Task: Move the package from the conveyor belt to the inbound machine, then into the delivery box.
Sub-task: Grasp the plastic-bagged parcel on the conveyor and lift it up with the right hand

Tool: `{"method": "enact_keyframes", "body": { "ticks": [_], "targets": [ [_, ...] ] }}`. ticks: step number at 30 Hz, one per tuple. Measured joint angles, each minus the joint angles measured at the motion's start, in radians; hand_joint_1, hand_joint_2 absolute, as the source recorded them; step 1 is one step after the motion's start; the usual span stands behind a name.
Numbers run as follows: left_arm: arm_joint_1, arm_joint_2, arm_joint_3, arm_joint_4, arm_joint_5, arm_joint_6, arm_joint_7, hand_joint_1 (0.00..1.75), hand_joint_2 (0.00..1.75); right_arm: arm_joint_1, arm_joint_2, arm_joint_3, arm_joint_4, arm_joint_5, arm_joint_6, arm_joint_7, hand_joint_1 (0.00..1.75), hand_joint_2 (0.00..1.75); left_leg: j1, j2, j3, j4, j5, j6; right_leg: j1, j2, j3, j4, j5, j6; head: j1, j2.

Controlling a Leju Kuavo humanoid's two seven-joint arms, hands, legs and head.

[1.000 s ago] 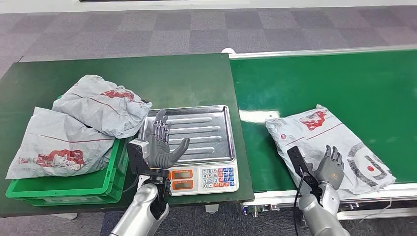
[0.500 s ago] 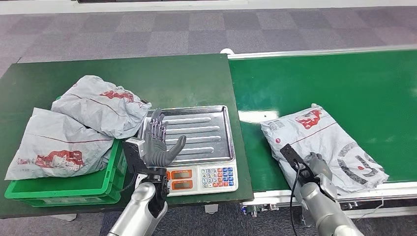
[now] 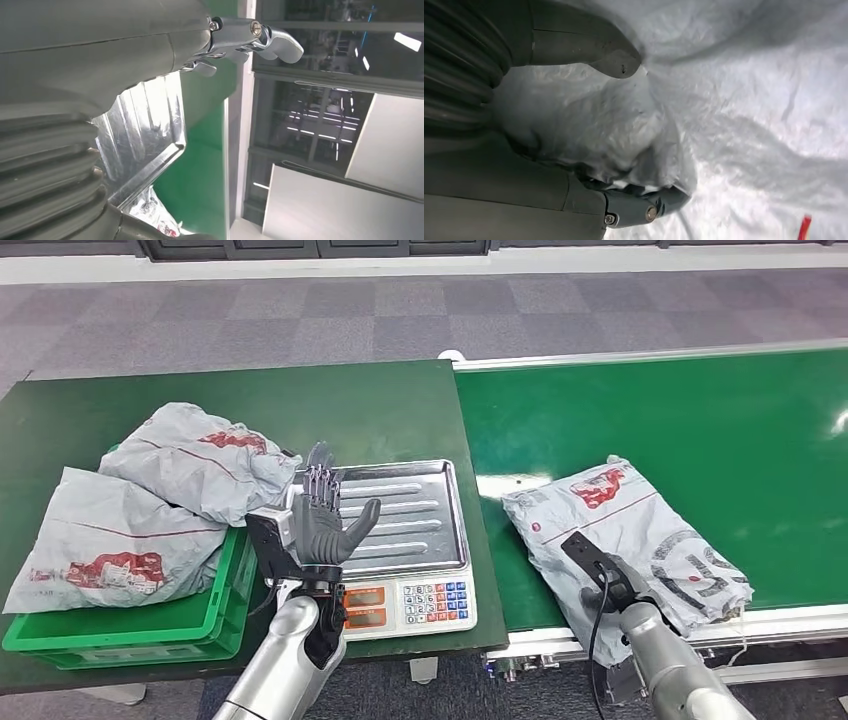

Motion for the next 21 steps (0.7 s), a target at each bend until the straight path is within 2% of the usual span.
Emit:
{"method": "enact_keyframes", "body": {
  "ticks": [6, 11, 16, 21],
  "targets": [
    [0.009, 0.001, 0.000, -0.007, 0.001, 0.003, 0.003, 0.00, 1.75, 0.001, 0.006, -0.024, -0.001, -0.030, -0.031, -0.080, 1.75, 1.75, 0.000, 0.000, -0.001, 0.000, 0.000, 0.000, 0.000, 0.001, -0.001, 0.000, 0.001, 0.000, 0.000, 0.000],
    [0.026, 0.005, 0.000, -0.011, 0.000, 0.007, 0.003, 0.00, 1.75, 0.010, 0.032, -0.026, -0.004, -0.044, -0.098, -0.129, 1.75, 1.75, 0.000, 0.000, -0.001, 0.000, 0.001, -0.001, 0.000, 0.000, -0.002, 0.001, 0.000, -0.001, 0.000, 0.000],
    [0.039, 0.012, 0.000, -0.009, 0.000, 0.009, 0.003, 0.00, 1.75, 0.019, 0.058, -0.025, -0.014, -0.084, -0.105, -0.175, 1.75, 1.75, 0.000, -0.001, 0.002, -0.001, 0.001, -0.002, 0.000, 0.000, -0.003, 0.001, -0.001, -0.002, 0.000, 0.000],
    [0.049, 0.015, 0.000, -0.005, -0.001, 0.011, -0.002, 0.00, 1.75, 0.030, 0.082, -0.023, -0.036, -0.098, -0.210, -0.205, 1.75, 1.75, 0.000, -0.007, 0.000, -0.002, 0.004, -0.003, 0.000, -0.005, -0.007, 0.002, -0.001, -0.002, 0.000, 0.000]
  ]
}}
